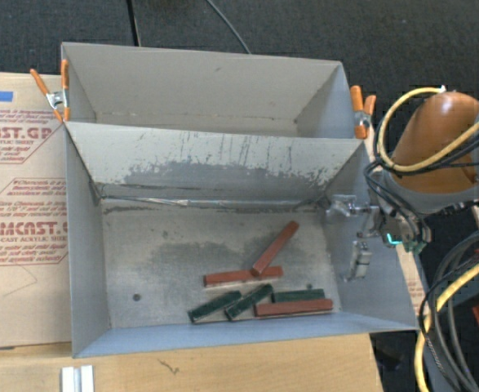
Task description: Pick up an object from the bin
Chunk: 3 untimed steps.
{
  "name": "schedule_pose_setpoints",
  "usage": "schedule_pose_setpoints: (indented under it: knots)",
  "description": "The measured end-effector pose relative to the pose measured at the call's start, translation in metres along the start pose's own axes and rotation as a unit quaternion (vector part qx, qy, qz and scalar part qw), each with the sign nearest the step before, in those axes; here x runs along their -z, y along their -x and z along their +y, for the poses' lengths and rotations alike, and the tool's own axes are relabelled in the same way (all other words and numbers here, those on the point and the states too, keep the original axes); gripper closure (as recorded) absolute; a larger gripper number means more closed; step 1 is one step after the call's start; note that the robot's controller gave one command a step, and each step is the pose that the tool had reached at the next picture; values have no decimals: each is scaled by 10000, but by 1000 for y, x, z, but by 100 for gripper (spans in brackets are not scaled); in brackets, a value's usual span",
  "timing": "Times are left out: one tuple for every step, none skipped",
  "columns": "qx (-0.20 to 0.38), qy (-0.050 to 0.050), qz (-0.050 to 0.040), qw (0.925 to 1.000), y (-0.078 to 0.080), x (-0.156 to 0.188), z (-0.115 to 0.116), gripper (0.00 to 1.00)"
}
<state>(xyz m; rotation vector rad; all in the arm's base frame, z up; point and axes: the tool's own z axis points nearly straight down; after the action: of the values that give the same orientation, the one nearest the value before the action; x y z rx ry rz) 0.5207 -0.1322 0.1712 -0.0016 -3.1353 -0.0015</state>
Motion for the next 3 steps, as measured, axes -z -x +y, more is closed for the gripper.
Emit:
schedule_pose_setpoints:
  knots:
    - [7,-8,-38,10000,2,4,0,0]
    - [-49,-15,-72,10000,-1,-46,16,0]
    - [-568,3,-24,9984,-8,-79,44,0]
